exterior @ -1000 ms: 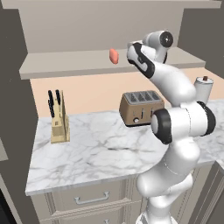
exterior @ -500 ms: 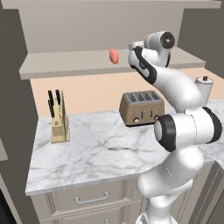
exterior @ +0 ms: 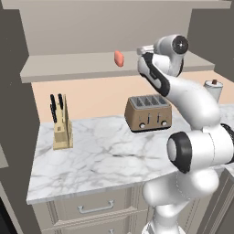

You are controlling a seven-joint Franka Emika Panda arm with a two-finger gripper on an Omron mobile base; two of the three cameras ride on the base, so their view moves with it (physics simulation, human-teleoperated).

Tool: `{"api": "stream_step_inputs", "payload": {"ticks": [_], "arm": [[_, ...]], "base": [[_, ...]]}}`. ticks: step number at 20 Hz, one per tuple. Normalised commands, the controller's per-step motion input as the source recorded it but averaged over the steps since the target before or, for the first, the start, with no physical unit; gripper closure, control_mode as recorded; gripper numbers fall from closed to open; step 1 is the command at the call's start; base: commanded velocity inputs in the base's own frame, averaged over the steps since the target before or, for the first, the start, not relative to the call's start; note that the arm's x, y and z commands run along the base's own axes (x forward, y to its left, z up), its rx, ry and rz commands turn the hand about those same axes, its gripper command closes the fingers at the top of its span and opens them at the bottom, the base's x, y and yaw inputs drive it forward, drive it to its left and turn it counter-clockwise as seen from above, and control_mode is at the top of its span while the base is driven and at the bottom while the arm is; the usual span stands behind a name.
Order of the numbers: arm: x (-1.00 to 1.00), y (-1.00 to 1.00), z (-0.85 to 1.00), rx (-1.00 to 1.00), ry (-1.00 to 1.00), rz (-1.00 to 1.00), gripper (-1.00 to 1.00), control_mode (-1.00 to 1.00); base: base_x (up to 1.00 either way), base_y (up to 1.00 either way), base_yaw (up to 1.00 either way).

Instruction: Pick up the bar soap and dish brush from the sink, and place them back in the cabinet, and close the cabinet doors.

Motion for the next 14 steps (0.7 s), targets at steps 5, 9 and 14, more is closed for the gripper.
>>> {"api": "stream_step_inputs", "payload": {"ticks": [5,9,14], "arm": [[-0.37,0.00,0.01,0.00,0.00,0.00,-1.00,-1.00],[-0.33,0.00,0.01,0.00,0.00,0.00,-1.00,-1.00],[-0.16,0.00,0.01,0.00,0.00,0.00,-1.00,-1.00]], "base": [[0.00,0.00,0.00],[0.00,0.00,0.00],[0.00,0.00,0.00]]}}
